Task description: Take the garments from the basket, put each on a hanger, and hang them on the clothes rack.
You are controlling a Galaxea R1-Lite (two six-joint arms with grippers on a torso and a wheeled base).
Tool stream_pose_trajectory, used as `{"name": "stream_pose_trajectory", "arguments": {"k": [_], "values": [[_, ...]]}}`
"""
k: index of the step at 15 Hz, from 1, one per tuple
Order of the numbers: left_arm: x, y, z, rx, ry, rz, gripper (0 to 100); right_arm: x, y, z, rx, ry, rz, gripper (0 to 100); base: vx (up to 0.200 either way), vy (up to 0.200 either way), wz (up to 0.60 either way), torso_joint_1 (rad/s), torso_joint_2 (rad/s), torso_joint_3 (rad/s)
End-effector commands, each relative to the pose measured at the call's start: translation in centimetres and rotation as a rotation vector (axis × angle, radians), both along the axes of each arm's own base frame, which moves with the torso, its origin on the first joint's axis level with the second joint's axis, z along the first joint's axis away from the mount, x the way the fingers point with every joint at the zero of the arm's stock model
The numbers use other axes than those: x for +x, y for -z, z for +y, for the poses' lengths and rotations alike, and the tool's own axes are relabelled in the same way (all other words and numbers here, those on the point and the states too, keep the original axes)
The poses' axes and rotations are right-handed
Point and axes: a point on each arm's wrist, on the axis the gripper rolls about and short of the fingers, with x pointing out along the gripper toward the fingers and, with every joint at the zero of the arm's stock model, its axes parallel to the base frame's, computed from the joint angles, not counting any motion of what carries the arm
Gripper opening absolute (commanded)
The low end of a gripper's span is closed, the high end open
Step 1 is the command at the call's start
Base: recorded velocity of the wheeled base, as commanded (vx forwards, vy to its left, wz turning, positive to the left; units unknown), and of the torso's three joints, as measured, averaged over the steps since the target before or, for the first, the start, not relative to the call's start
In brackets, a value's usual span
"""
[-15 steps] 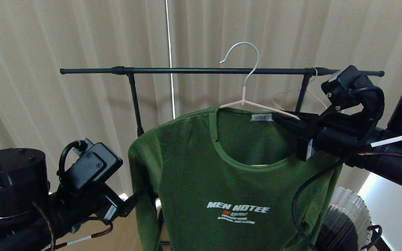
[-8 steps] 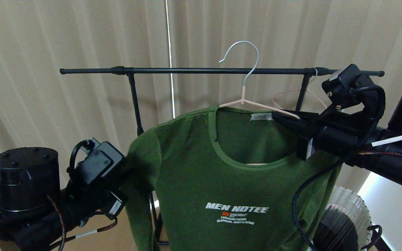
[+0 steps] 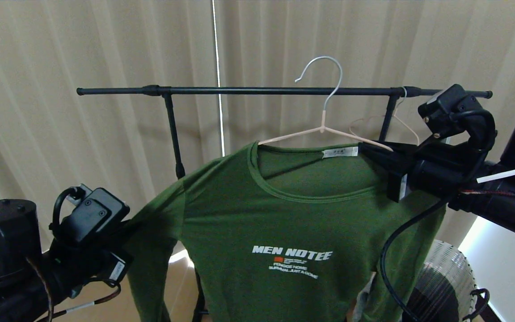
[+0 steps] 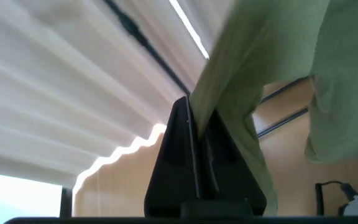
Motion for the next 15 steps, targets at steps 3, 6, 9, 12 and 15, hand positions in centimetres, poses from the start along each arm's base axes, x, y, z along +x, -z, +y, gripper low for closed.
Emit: {"name": "stream_pose_trajectory", "arguments": {"k": [3,6,9,12,15], "values": [[-0.2,-0.2,0.3,-0.007,-0.014,-0.009,0,0.1,0.1,-0.1,-0.003,0.005,0.003,0,0.000,0.000,0.00,0.000,0.00,0.000],[-0.4,-0.3,0.3,0.004,-0.007,-0.017,0,0.1,0.1,-0.1,-0.004,0.006,0.002,0,0.000,0.000,0.00,0.000,0.00,0.000],[-0.5,-0.5,0.4,0.001,-0.004,-0.029,100,0.1,0.1,-0.2,-0.006,0.009,0.006,0,0.000,0.000,0.00,0.000,0.00,0.000],[-1.6,-1.2,0.6,-0.016,0.006,-0.068,100,0.4,0.2,-0.8,-0.010,0.054,0.011,0,0.000,0.000,0.00,0.000,0.00,0.000],[-2.7,-2.1,1.0,-0.041,0.010,-0.119,100,0.8,0.6,-1.8,-0.027,0.103,0.044,0,0.000,0.000,0.00,0.000,0.00,0.000]]}}
